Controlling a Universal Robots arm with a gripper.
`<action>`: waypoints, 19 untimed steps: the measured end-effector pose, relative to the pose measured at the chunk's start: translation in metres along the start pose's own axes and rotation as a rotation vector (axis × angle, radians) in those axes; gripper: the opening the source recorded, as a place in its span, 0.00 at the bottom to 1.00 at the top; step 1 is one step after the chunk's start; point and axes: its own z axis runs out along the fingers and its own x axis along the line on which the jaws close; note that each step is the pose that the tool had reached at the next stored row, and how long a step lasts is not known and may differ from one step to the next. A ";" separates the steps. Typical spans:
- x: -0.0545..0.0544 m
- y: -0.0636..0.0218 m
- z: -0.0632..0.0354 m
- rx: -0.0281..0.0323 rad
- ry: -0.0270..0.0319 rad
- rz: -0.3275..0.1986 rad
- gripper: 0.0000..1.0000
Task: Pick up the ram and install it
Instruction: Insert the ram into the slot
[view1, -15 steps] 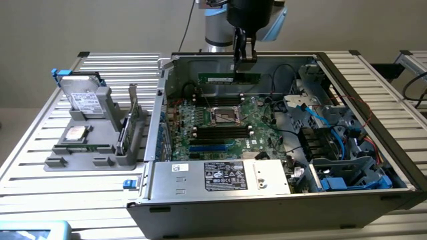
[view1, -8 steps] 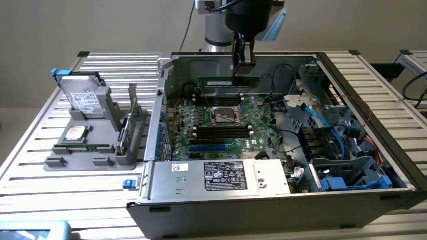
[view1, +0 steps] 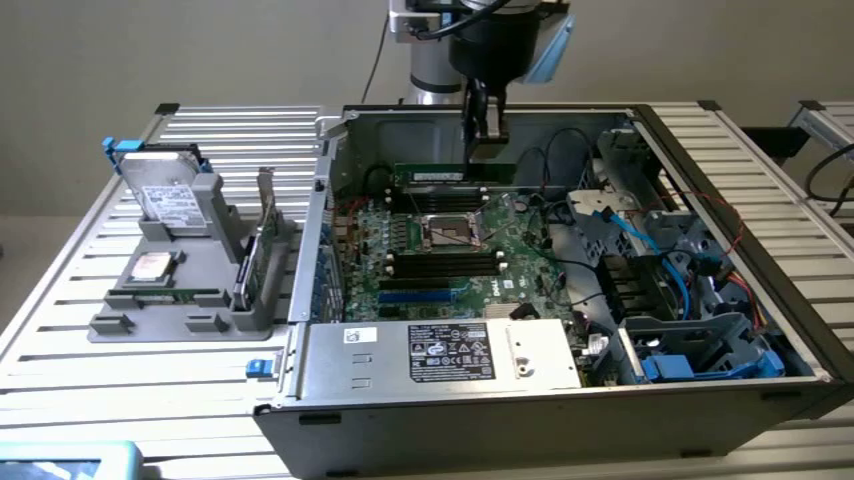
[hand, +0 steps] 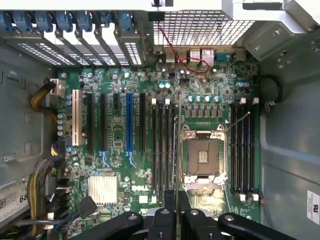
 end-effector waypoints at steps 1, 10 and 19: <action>0.000 0.0002 0.0018 0.0000 0.0002 -0.002 0.14; 0.000 0.0010 0.0166 -0.0002 0.0018 -0.028 0.14; -0.001 0.0009 0.0312 0.0004 0.0043 -0.026 0.14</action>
